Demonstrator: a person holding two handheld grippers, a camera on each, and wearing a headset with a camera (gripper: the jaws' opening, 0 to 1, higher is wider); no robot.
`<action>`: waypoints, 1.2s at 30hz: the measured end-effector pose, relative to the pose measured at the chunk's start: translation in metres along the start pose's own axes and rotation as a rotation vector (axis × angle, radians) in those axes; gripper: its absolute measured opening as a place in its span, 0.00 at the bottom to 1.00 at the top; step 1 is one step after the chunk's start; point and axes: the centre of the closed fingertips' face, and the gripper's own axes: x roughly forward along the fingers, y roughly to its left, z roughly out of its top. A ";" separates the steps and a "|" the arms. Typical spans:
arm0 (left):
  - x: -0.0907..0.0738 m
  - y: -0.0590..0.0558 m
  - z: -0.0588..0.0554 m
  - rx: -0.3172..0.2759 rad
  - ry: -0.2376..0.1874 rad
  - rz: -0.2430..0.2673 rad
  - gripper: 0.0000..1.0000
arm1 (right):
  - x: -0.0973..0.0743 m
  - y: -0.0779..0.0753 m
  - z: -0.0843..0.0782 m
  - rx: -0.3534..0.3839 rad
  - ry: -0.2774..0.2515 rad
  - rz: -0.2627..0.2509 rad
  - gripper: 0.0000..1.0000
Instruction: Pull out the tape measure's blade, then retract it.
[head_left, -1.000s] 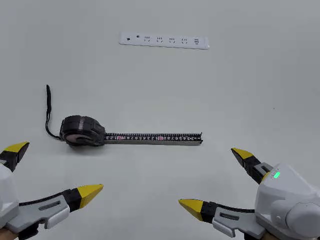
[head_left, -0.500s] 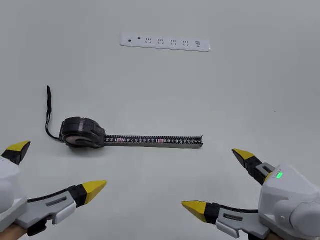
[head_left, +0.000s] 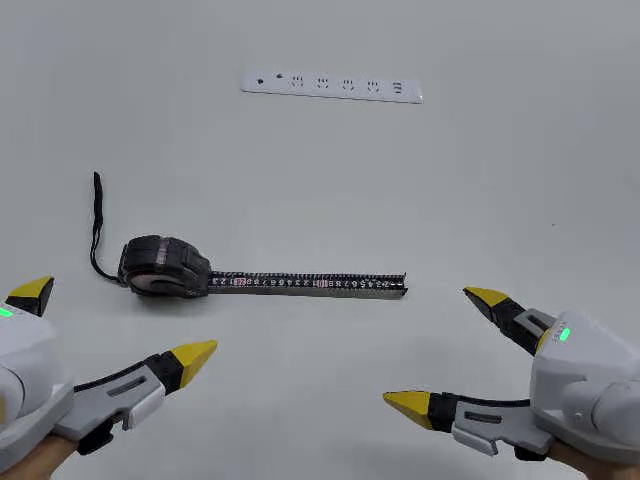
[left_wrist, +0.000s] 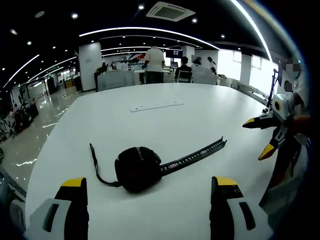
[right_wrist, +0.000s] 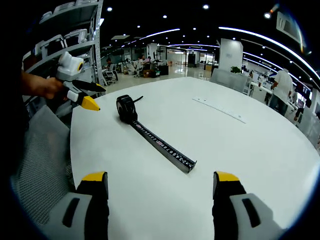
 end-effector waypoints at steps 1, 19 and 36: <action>0.000 0.000 0.000 0.000 0.000 0.000 1.00 | 0.000 0.000 0.000 -0.002 -0.001 0.001 0.88; 0.019 0.005 0.006 -0.053 -0.024 0.089 0.98 | 0.017 -0.023 -0.004 -0.135 -0.002 0.106 0.70; 0.036 0.009 0.001 -0.091 -0.009 0.129 0.95 | 0.041 -0.042 -0.001 -0.223 0.003 0.197 0.55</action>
